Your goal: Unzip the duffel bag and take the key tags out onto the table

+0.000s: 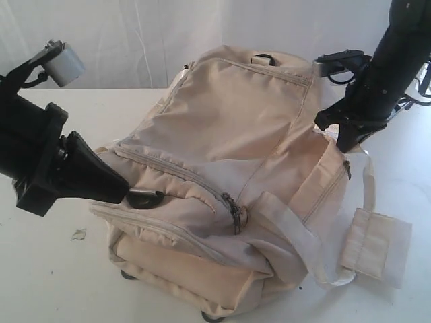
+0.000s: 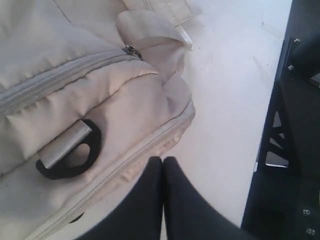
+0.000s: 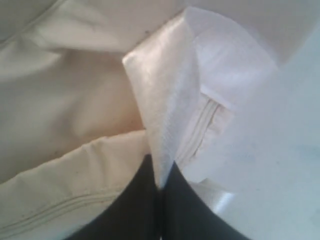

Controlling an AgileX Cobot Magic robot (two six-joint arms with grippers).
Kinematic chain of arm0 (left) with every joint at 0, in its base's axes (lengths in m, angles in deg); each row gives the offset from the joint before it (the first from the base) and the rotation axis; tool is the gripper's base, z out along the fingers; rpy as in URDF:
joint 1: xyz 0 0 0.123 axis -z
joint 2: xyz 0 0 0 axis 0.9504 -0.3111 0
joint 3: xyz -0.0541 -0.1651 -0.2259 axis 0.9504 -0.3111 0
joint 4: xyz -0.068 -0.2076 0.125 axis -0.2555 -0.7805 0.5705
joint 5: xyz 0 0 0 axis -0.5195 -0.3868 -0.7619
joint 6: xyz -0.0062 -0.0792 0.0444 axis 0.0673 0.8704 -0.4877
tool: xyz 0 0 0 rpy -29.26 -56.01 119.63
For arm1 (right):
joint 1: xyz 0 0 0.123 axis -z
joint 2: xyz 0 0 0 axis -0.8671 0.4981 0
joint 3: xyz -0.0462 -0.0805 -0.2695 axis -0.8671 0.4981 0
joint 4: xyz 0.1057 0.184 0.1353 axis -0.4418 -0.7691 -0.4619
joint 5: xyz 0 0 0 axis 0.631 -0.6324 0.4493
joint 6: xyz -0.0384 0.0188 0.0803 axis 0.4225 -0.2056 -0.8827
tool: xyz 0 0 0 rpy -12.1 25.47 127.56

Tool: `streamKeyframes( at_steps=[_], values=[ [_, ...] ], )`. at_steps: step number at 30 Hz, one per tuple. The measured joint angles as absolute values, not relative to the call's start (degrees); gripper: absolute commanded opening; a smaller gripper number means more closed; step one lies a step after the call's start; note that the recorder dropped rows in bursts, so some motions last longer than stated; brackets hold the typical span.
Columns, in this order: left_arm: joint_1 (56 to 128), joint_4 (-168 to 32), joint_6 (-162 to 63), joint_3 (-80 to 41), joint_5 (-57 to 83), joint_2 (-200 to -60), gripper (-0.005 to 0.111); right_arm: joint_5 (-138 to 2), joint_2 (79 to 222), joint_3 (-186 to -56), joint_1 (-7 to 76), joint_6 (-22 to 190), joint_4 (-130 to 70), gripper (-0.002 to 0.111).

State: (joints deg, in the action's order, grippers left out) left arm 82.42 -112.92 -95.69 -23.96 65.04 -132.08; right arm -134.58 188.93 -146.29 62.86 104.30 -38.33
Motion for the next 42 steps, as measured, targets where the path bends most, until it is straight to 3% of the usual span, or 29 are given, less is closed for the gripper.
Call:
streamKeyframes(
  at_steps=[3,5,13,21,26,29,32,38,42],
  values=[
    [82.4,-113.0,-92.2,-24.9,64.8,-132.1,0.052,-134.5,185.6,-141.3,62.9,103.2,-38.3,0.0],
    [82.4,-112.5,-87.0,-25.8,64.1,-132.1,0.062,-134.4,182.9,-137.7,62.9,102.9,-40.3,0.0],
    [82.4,-110.9,-69.3,-33.2,60.7,-132.0,0.064,-134.5,176.0,-130.3,62.6,104.3,-46.1,0.0],
    [82.5,-115.4,-66.1,-39.0,49.2,-132.0,0.064,-134.4,175.2,-124.9,53.7,106.5,-48.4,0.0],
    [82.5,-117.7,-66.1,-39.0,44.3,-132.0,0.045,-134.5,175.2,-124.8,51.6,107.8,-48.6,0.0],
    [82.5,-117.8,-66.0,-39.0,43.1,-132.0,0.022,-134.5,175.1,-124.7,51.6,107.9,-48.6,0.003],
    [82.5,-117.8,-65.9,-39.0,42.2,-132.0,0.001,-134.7,174.8,-124.7,51.6,108.0,-48.6,0.014],
    [82.5,-116.1,-65.9,-39.2,41.7,-132.0,0.0,-136.3,173.1,-126.8,51.5,108.3,-50.0,0.046],
    [82.3,-112.8,-65.6,-39.1,42.9,-132.0,0.0,-137.1,170.9,-129.0,51.5,108.3,-50.7,0.051]
  ],
)
